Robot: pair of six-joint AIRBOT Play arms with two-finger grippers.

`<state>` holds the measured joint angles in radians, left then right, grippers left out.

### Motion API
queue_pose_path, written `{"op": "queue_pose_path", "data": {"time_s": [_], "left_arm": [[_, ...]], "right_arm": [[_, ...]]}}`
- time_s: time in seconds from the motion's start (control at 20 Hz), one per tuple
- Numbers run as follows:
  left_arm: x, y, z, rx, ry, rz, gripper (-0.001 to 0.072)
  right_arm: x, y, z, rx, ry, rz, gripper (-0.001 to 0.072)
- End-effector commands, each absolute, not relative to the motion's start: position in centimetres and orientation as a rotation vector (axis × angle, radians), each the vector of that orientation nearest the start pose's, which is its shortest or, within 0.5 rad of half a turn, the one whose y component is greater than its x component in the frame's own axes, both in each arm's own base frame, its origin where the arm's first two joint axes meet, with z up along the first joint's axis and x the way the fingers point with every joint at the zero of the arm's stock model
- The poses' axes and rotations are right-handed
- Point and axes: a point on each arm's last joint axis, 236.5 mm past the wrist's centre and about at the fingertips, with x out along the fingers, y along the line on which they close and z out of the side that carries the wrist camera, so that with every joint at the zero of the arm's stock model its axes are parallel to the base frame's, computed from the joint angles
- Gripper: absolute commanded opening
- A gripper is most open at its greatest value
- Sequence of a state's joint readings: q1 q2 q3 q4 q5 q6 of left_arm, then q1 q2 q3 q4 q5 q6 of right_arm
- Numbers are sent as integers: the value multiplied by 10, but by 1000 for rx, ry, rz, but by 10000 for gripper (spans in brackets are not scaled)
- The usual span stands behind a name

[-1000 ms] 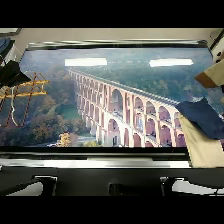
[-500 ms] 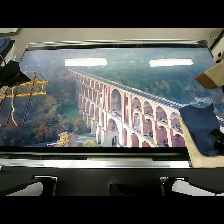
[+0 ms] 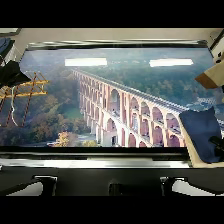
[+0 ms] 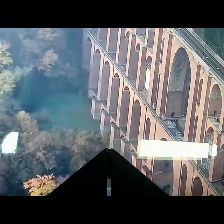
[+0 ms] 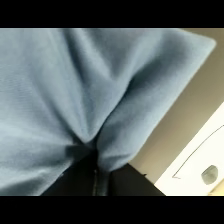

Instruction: Fold the clothes and pants, and hang the long-sleeved shirts on hangers.

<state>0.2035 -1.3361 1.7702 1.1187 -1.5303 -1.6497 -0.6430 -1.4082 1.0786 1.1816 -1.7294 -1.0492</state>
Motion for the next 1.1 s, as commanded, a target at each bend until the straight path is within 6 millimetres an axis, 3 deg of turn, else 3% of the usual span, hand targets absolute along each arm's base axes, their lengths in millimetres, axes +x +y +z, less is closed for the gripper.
{"op": "queue_pose_path", "data": {"time_s": [0.0, 0.1, 0.15, 0.2, 0.25, 0.3, 0.35, 0.45, 0.5, 0.55, 0.6, 0.65, 0.75, 0.85, 0.95, 1.05], "left_arm": [[415, -19, 200, -441, 1050, -172, 15], [415, -19, 200, -441, 1050, -172, 15], [415, -19, 200, -441, 1050, -172, 15], [415, -19, 200, -441, 1050, -172, 15], [415, -19, 200, -441, 1050, -172, 15], [415, -19, 200, -441, 1050, -171, 15], [415, -19, 200, -440, 1050, -171, 16], [416, -16, 195, -435, 1061, -157, 17], [415, -12, 188, -427, 1075, -138, 17], [413, -5, 178, -414, 1100, -108, 17], [409, 1, 163, -404, 1136, -79, 17], [404, 6, 147, -395, 1178, -55, 17], [389, 9, 110, -366, 1275, -55, 16], [371, 4, 75, -333, 1359, -96, 16], [356, 0, 49, -316, 1397, -116, 16], [343, 0, 29, -326, 1443, -104, 16]], "right_arm": [[122, -223, -16, 507, 1892, -1278, 28], [123, -222, -17, 516, 1891, -1271, 61], [124, -219, -18, 529, 1892, -1262, 176], [126, -216, -20, 546, 1894, -1246, 351], [129, -212, -22, 562, 1903, -1211, 478], [132, -206, -25, 578, 1916, -1157, 533], [137, -202, -26, 596, 1907, -1120, 539], [164, -195, -26, 668, 1765, -1028, 537], [191, -190, -23, 716, 1638, -940, 519], [221, -182, -16, 757, 1507, -835, 428], [258, -170, -1, 797, 1359, -696, 334], [292, -153, 17, 812, 1234, -557, 322], [333, -107, 44, 778, 1128, -339, 310], [352, -38, 52, 667, 1160, -112, 198], [354, 21, 50, 516, 1212, 40, 30], [352, 61, 47, 380, 1226, 129, 28]]}}
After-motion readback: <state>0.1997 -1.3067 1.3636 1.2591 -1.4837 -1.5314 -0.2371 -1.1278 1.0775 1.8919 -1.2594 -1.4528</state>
